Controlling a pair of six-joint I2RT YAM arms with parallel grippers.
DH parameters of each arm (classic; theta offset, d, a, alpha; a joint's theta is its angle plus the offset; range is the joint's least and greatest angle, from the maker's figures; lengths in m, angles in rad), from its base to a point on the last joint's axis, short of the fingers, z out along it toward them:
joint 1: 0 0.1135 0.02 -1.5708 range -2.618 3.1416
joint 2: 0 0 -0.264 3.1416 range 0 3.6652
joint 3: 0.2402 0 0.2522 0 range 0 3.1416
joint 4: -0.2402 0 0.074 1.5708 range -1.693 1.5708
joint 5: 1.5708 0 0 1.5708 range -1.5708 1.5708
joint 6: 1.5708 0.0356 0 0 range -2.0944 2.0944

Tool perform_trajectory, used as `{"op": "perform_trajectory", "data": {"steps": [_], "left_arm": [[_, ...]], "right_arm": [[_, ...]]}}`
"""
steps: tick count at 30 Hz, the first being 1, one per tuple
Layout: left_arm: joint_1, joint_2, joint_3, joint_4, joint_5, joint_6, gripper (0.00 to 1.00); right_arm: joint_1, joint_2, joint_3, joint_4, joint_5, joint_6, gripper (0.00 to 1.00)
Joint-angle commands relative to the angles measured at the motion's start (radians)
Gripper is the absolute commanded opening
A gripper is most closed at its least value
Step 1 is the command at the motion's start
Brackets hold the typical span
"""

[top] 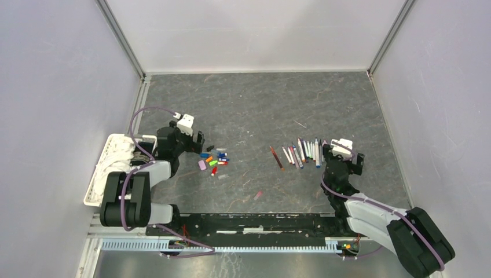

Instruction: Open the pen caps

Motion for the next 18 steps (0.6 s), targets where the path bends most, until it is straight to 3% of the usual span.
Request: {"op": "perform_trajectory", "data": {"steps": [1, 7, 11, 14, 16, 18], "left_arm": [[0.017, 0.035, -0.052, 0.303, 0.047, -0.090, 1.00], [0.054, 0.095, -0.045, 0.376, 0.047, -0.147, 1.00], [0.056, 0.144, -0.097, 0.542, 0.038, -0.171, 1.00], [0.060, 0.144, -0.101, 0.535, 0.004, -0.185, 1.00], [0.059, 0.139, -0.139, 0.616, -0.015, -0.194, 1.00], [0.058, 0.156, -0.181, 0.700, -0.050, -0.195, 1.00]], "right_arm": [[-0.060, 0.016, -0.142, 0.341, 0.023, -0.039, 0.98], [-0.154, 0.096, -0.251, 0.608, -0.072, -0.065, 0.98], [-0.236, 0.178, -0.218, 0.674, -0.185, -0.048, 0.98], [-0.283, 0.268, -0.180, 0.710, -0.279, -0.050, 0.98], [-0.298, 0.344, -0.185, 0.799, -0.343, -0.070, 0.98], [-0.302, 0.345, -0.175, 0.767, -0.448, -0.099, 0.98]]}}
